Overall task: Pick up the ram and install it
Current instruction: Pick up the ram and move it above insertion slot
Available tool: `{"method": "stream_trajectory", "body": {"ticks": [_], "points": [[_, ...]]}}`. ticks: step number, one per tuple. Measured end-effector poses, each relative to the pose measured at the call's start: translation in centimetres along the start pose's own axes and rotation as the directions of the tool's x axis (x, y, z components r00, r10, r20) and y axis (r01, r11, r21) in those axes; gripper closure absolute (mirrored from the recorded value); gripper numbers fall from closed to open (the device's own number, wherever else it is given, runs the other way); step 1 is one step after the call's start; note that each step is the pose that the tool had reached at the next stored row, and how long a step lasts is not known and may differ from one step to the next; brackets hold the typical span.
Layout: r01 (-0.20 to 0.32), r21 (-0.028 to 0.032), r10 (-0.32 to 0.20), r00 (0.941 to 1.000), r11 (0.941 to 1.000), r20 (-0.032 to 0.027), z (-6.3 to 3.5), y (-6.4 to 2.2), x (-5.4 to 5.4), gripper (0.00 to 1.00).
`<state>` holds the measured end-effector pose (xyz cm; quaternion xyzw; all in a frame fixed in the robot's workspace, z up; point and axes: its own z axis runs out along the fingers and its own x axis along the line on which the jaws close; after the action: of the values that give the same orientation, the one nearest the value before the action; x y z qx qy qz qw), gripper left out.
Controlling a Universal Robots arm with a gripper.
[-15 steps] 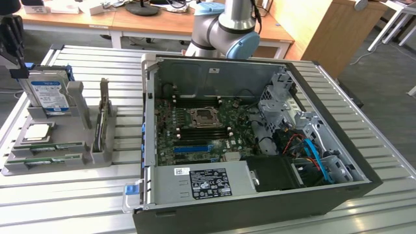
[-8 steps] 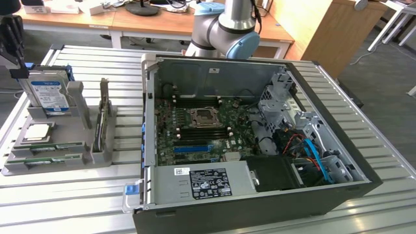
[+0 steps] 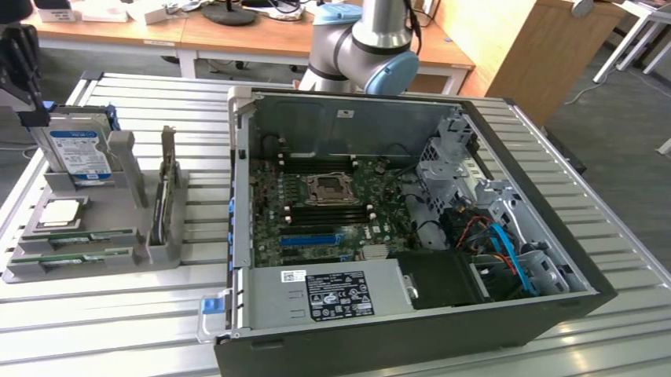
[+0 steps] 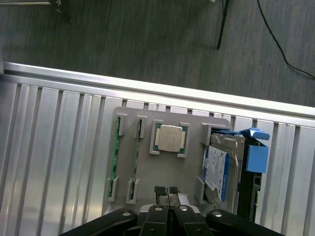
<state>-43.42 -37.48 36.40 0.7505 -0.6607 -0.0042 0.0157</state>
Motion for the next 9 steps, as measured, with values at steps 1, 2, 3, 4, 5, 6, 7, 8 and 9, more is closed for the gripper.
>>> {"method": "stream_trajectory", "body": {"ticks": [1,2,3,4,5,6,7,8,9], "points": [[0.0,0.0058,0.0,1.0,1.0,-0.0008,0.0,0.04,-0.01,0.89],[0.0,0.0086,0.0,1.0,1.0,-0.0011,0.0,0.06,0.0,0.89],[0.0,0.0089,0.0,1.0,1.0,-0.0011,0.0,0.07,0.0,0.89],[-0.004,0.009,0.004,1.0,1.0,-0.001,0.01,0.07,0.0,0.89],[-0.012,0.0089,0.012,0.9999,0.9999,-0.0009,0.02,0.08,0.0,0.89],[-0.022,0.0087,0.022,0.9998,0.9997,-0.0005,0.03,0.08,0.0,0.89],[-0.034,0.0084,0.034,0.9994,0.9994,-0.0003,0.03,0.09,0.0,0.89],[-0.045,0.0081,0.045,0.999,0.9989,0.0,0.04,0.09,-0.01,0.89],[-0.055,0.008,0.055,0.9985,0.9984,0.0004,0.05,0.09,-0.01,0.89]]}}
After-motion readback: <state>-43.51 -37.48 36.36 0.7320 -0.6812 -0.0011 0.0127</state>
